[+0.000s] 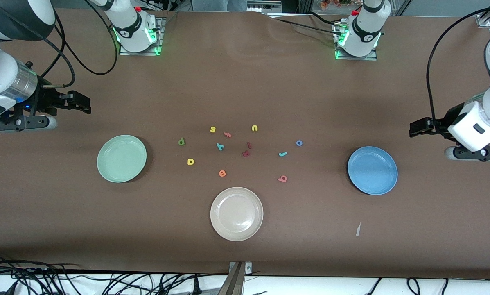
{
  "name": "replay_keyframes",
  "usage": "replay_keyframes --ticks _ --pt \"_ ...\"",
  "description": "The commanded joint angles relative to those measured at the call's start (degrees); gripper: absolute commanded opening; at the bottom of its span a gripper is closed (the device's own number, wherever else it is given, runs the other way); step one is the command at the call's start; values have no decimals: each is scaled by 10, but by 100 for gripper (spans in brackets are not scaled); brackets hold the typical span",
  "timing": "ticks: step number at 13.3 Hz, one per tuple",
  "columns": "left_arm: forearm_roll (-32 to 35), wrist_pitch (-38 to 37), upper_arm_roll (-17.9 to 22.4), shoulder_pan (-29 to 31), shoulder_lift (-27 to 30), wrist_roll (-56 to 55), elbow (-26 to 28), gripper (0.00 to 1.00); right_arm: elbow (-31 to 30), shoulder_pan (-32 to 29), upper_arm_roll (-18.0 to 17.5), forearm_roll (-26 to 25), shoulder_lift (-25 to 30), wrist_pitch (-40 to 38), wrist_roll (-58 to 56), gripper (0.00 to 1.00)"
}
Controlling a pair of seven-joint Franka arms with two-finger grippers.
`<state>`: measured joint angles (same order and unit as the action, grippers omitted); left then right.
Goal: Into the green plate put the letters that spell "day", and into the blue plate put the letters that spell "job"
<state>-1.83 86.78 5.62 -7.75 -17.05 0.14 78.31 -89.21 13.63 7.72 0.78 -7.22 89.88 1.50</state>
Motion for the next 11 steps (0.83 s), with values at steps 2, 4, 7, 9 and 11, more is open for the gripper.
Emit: replay_keyframes --ticks 2,4,7,9,11 --pt "-52 1 1 -29 -18 -34 1 100 -6 1 -1 2 3 11 -1 100" --pt "-80 6 -4 -48 -52 -42 0 100 -7 1 -4 2 4 21 -1 100" --pt "-73 36 -4 -110 -90 -68 0 100 -35 1 -4 2 20 56 -1 100" --pt "-71 65 -5 -125 -120 -72 4 100 -48 1 -4 2 28 66 -1 100" --pt "-72 80 -7 -150 -148 -73 7 100 -47 1 -4 2 28 66 -1 100"
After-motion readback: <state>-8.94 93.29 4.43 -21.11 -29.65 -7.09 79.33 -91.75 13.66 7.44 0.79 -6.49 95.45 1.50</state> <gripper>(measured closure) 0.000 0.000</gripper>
